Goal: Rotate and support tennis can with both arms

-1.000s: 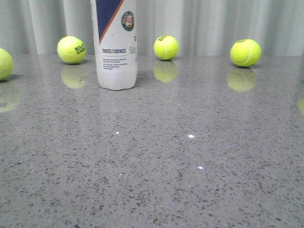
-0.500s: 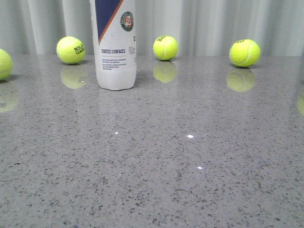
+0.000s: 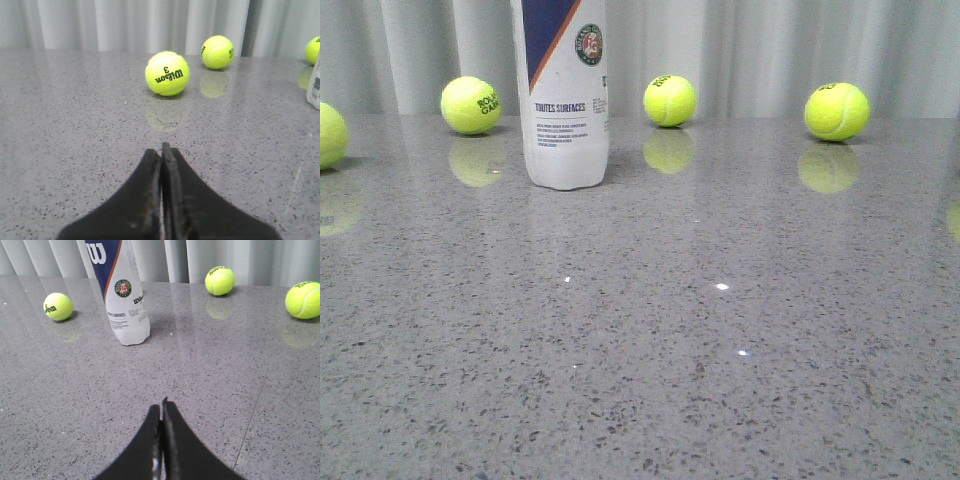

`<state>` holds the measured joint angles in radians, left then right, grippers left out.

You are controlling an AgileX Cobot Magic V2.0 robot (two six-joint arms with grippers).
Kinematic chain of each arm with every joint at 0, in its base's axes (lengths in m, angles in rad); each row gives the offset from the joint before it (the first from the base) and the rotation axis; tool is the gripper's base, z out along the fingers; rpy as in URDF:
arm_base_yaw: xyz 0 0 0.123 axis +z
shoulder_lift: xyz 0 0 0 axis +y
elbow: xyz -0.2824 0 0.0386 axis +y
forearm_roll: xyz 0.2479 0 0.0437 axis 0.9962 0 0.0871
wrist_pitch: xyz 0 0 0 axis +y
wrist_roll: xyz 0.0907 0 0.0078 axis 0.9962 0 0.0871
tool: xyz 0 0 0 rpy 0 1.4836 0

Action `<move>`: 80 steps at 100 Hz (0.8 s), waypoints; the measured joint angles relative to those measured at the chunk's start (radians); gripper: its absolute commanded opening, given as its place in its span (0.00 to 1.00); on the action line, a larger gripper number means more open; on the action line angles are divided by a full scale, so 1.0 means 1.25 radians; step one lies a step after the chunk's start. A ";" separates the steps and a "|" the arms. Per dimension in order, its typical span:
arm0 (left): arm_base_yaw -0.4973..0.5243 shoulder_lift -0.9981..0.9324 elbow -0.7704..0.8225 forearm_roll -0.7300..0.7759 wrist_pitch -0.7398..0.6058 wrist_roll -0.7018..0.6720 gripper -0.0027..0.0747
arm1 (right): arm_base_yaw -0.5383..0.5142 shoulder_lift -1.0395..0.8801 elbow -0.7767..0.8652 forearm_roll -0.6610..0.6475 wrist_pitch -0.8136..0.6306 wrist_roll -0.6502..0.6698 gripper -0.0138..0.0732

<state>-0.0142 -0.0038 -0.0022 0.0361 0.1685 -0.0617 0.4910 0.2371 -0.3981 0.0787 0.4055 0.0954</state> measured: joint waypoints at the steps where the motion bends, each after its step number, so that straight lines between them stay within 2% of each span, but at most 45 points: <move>1: 0.000 0.000 0.000 -0.001 0.000 0.000 0.01 | 0.000 0.000 0.000 0.000 0.000 0.000 0.10; 61: 0.000 0.000 0.000 -0.001 0.000 0.000 0.01 | 0.000 0.000 0.000 0.000 0.000 0.000 0.10; 80: 0.000 0.000 0.000 -0.001 0.000 0.000 0.01 | -0.046 -0.002 0.028 0.000 -0.068 0.000 0.10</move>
<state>-0.0142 -0.0038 -0.0022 0.0343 0.1685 -0.0617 0.4336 0.2351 -0.3626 0.0787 0.3205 0.0954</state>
